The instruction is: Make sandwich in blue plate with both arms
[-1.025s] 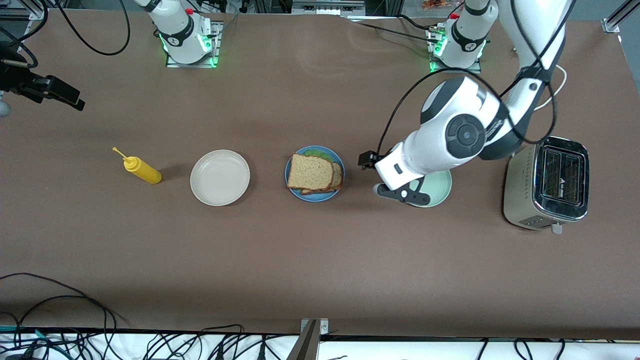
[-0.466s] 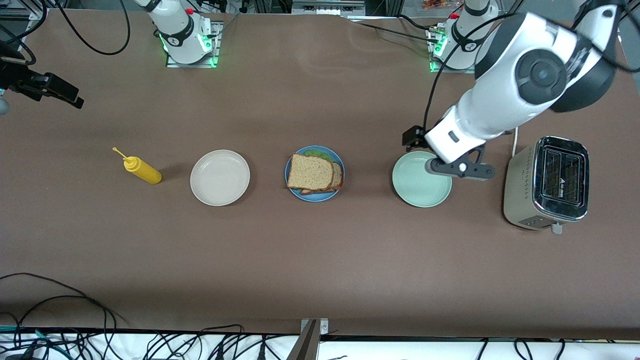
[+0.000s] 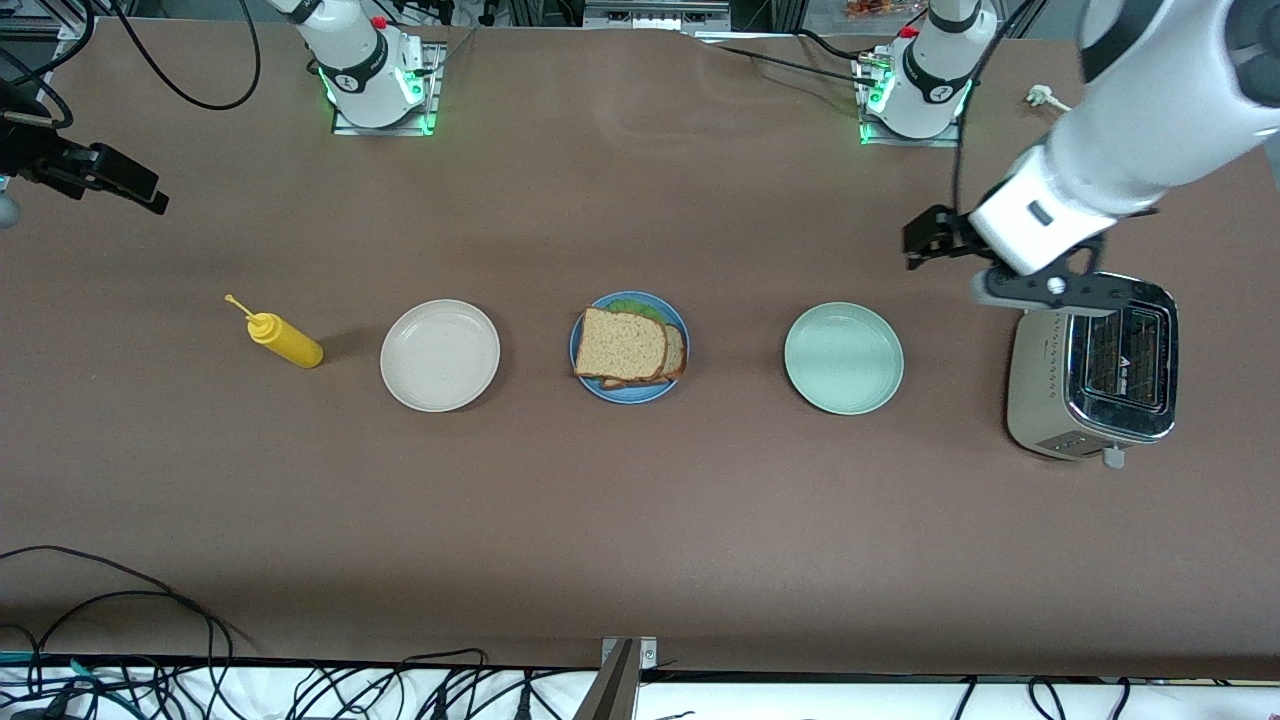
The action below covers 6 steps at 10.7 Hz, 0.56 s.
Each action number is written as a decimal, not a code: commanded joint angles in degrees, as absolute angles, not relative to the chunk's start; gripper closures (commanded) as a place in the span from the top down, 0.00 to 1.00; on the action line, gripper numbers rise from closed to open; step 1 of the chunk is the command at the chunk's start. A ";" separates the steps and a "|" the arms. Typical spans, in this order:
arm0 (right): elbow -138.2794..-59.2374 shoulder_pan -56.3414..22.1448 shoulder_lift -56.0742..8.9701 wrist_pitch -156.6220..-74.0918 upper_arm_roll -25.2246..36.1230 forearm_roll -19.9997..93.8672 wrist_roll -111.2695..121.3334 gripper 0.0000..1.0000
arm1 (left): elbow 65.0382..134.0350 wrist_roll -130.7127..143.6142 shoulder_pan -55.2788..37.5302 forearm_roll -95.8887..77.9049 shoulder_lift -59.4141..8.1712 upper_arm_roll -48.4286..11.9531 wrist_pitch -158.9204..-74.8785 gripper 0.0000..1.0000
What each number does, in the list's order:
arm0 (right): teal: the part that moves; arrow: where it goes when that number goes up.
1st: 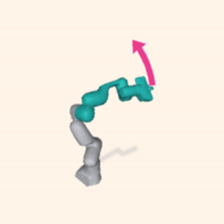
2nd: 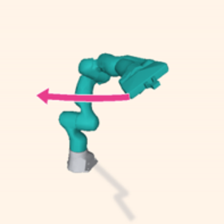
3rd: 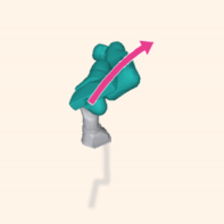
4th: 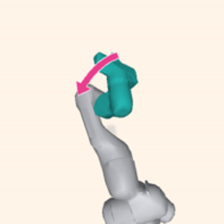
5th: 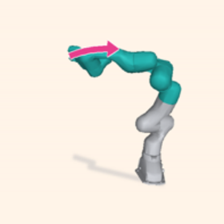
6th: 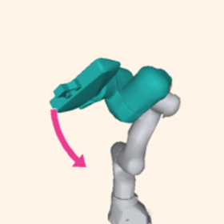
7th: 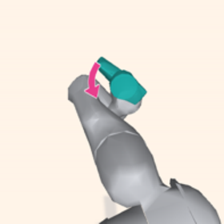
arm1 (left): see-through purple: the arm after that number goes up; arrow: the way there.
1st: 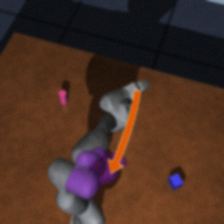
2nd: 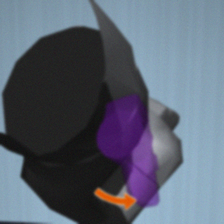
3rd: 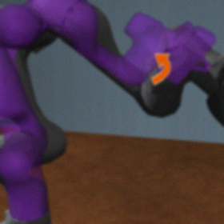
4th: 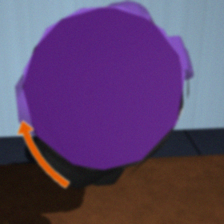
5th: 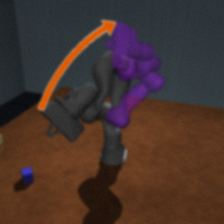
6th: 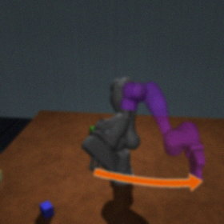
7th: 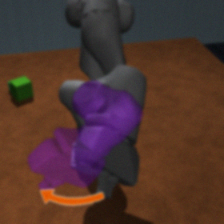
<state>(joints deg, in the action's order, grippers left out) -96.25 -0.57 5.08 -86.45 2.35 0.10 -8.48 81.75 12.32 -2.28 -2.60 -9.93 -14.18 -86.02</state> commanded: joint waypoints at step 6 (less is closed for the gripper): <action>-94.75 -0.97 5.19 -84.37 2.29 -0.09 -8.35 1.00 | 89.02 -6.59 -2.20 1.82 -0.36 -1.32 -81.91 1.00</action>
<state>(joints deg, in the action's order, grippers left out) -95.94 -0.68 5.16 -85.57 2.30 0.10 -8.43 84.32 -3.59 -1.79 -2.59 -3.73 -2.37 -81.37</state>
